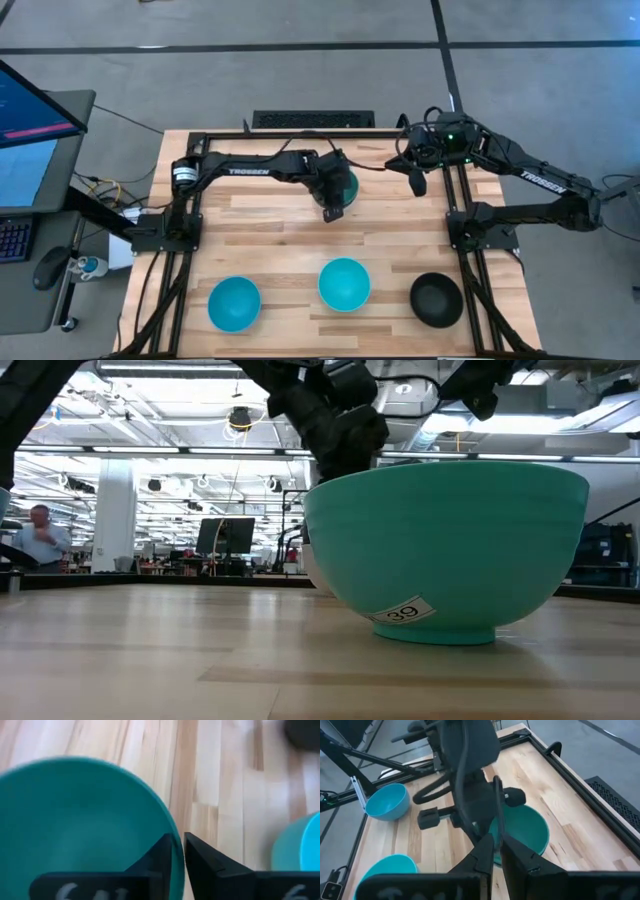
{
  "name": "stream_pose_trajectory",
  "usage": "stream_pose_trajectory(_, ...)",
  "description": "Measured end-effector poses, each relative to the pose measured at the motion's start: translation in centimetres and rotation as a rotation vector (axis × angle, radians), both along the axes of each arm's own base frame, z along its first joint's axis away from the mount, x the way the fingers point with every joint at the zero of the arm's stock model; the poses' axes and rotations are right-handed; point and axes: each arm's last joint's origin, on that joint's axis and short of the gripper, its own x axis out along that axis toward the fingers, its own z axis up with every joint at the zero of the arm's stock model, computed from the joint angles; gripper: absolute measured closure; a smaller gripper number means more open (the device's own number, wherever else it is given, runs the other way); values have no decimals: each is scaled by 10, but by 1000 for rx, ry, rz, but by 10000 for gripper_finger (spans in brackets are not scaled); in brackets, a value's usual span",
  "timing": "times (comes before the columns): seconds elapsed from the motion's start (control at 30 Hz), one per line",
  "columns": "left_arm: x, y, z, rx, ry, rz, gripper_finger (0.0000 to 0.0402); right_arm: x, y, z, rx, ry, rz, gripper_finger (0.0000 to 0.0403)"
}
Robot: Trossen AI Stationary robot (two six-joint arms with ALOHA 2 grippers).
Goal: Nest bowls inside each other
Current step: Stack the green bowl on the black bowl, then stack the right blue bowl on the green bowl
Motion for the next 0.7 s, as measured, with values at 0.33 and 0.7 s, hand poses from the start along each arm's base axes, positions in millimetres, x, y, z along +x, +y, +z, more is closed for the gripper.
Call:
stream_pose_trajectory(0.33,-2,8,3,-55,-4,50,298,0,0,0,0,0,0,349)
stream_pose_trajectory(0.7,4,11,96,79,-157,27,290,-1,1,-2,12,21,3,349)
